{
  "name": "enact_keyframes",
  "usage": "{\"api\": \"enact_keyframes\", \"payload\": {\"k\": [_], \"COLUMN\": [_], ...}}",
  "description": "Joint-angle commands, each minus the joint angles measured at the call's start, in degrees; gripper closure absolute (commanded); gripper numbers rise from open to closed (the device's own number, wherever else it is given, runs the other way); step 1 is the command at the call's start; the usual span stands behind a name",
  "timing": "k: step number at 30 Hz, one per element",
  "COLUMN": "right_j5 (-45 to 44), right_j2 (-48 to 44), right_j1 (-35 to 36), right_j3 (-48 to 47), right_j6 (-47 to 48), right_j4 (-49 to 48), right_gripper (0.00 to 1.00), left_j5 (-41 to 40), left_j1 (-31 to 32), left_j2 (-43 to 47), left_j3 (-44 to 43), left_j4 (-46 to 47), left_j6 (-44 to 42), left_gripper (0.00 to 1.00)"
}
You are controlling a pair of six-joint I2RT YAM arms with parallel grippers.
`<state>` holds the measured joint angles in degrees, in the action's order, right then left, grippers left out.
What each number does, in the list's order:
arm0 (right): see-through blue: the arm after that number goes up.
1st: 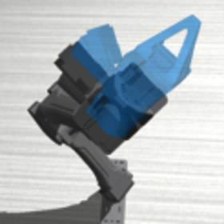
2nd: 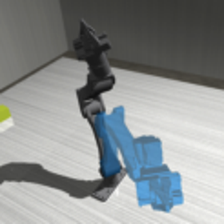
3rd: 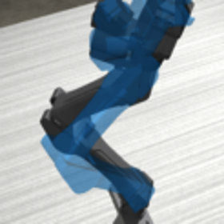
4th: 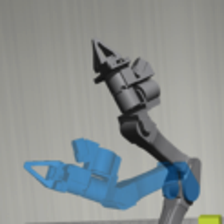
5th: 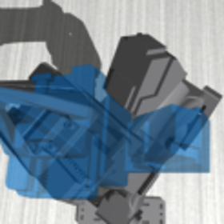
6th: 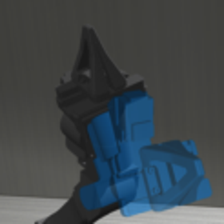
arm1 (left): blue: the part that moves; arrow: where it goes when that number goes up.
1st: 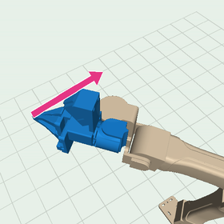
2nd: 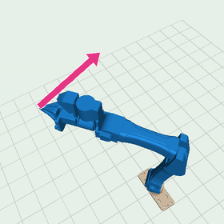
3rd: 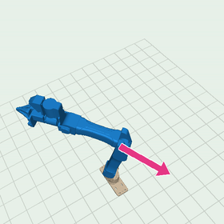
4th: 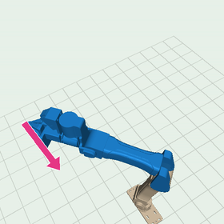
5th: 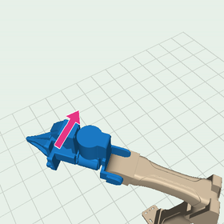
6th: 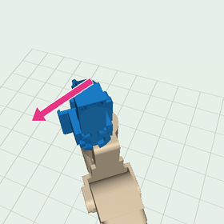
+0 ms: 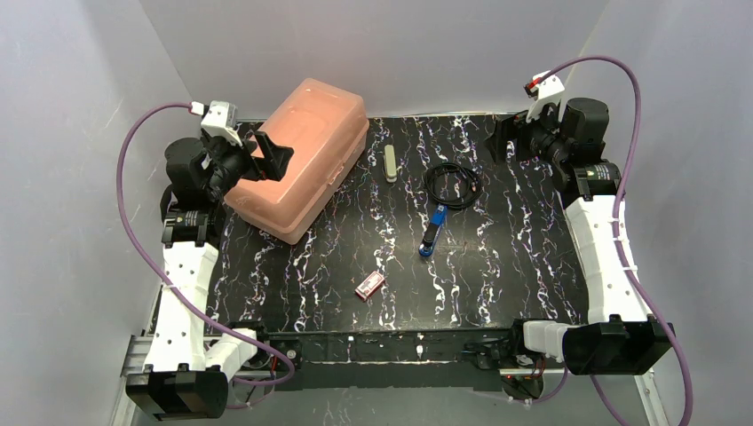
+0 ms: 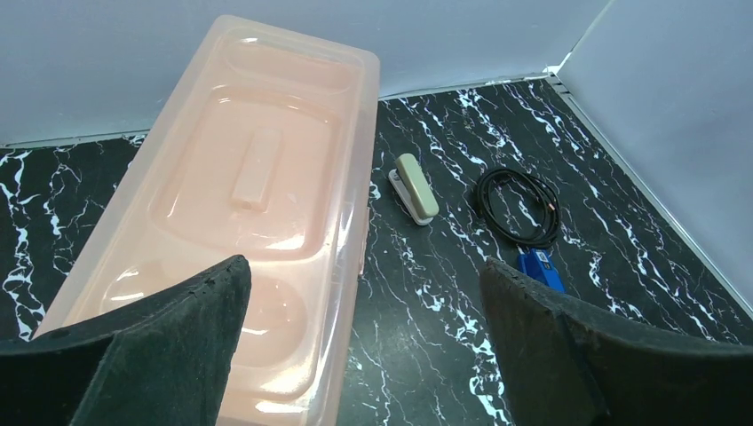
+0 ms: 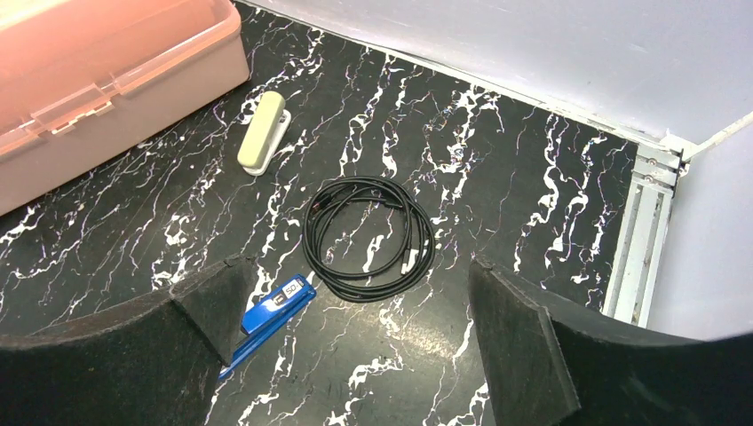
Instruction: Load the staples into the stapler
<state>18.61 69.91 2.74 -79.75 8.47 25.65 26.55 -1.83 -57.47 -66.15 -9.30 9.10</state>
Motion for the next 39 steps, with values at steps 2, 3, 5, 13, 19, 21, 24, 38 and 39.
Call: {"api": "enact_keyframes", "payload": {"k": [2,3,5,13,19,21,24,38,39], "right_j5": [1.3,1.4,1.4,1.8,5.5,1.0,-5.1,6.7,6.1], "right_j2": [-1.0,-1.0,-1.0,-2.0,-2.7,-2.5,-1.7,0.8,0.6], "right_j1": [0.2,0.2,0.2,0.2,2.6,7.1,14.9,17.5,17.4], "right_j3": [-0.1,-0.1,-0.1,0.9,2.6,3.8,6.1,14.4,14.9], "right_j6": [-0.5,-0.4,-0.4,0.5,6.2,8.7,11.5,10.5,10.2], "right_j4": [-1.5,-1.5,-1.5,-0.8,3.2,3.9,4.5,-0.8,-1.2], "right_gripper": [0.01,0.01,0.01,0.01,0.01,0.01,0.01,0.02,0.02], "left_j5": [-0.2,-0.2,-0.4,-2.9,10.5,14.3,8.0,-7.2,-7.9], "left_j1": [-0.3,-0.3,-0.4,-0.3,-0.1,2.0,11.3,40.6,42.0], "left_j2": [1.5,1.5,1.5,1.9,2.6,2.4,1.9,-9.1,-10.5], "left_j3": [0.2,0.2,-0.1,-1.3,-3.4,-4.0,-4.8,6.8,7.7], "left_j4": [-0.9,-1.0,-1.5,-4.9,-14.5,-18.4,-26.0,-25.9,-24.6], "left_j6": [-1.0,-1.1,-1.2,-2.7,-15.0,-18.3,-27.5,-25.2,-23.3], "left_gripper": [0.01,0.01,0.02,0.01,0.01,0.01,0.02,0.09,0.09]}}
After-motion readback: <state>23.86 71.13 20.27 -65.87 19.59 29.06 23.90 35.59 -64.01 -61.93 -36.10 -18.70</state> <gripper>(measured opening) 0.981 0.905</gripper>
